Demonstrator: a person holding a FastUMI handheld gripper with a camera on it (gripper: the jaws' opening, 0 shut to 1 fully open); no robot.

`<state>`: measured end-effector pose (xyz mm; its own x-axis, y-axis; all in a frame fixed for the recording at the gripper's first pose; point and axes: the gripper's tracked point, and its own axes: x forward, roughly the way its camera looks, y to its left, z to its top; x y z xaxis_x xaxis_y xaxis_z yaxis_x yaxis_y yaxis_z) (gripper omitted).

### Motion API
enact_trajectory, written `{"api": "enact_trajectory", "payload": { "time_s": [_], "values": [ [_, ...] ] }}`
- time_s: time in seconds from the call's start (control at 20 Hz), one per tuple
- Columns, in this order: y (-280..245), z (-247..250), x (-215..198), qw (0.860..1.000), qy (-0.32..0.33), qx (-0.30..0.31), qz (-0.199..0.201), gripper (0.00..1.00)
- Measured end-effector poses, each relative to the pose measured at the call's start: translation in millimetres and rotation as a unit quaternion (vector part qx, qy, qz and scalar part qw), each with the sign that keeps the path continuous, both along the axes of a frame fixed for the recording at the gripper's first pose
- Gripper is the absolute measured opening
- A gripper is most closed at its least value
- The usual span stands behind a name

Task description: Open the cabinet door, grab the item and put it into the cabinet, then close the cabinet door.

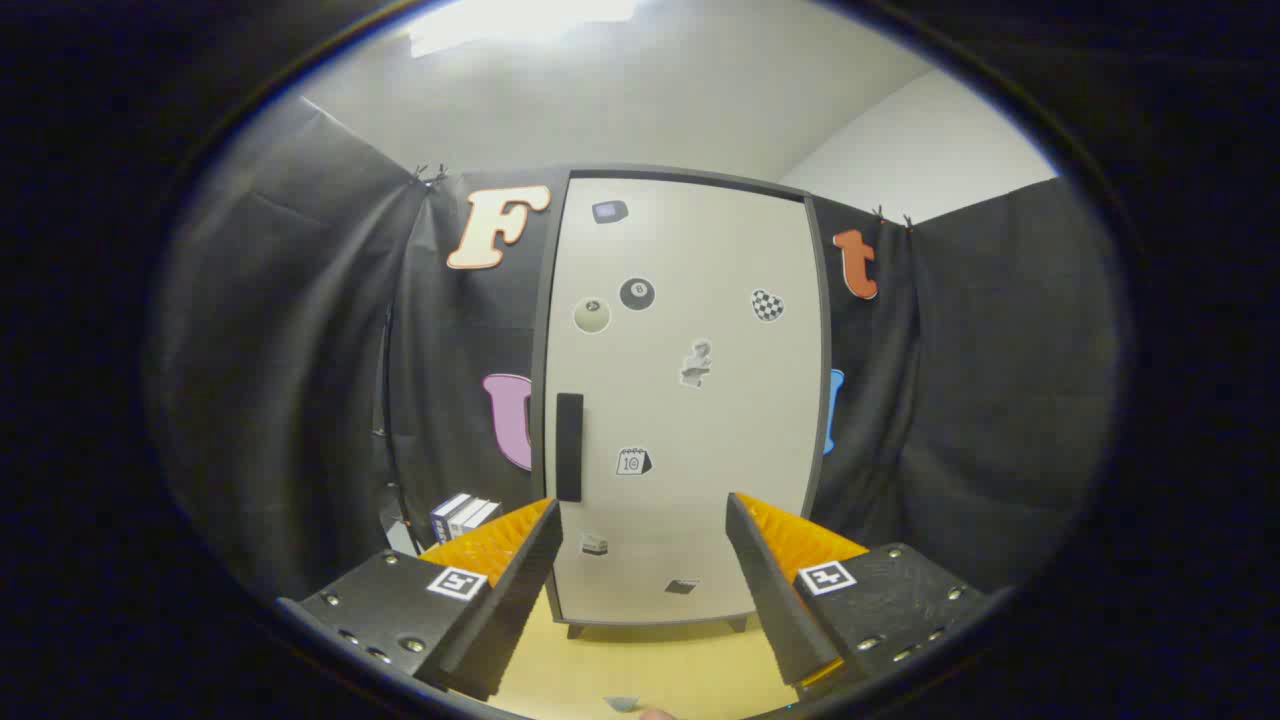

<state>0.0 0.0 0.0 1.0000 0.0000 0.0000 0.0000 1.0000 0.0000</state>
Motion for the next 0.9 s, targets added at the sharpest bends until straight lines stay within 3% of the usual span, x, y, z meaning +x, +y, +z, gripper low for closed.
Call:
{"api": "enact_trajectory", "payload": {
  "time_s": [0.9],
  "values": [
    [7.4, -6.9, 26.2, 1.0, 0.011, 0.006, -0.003, 0.97]
  ]
}}
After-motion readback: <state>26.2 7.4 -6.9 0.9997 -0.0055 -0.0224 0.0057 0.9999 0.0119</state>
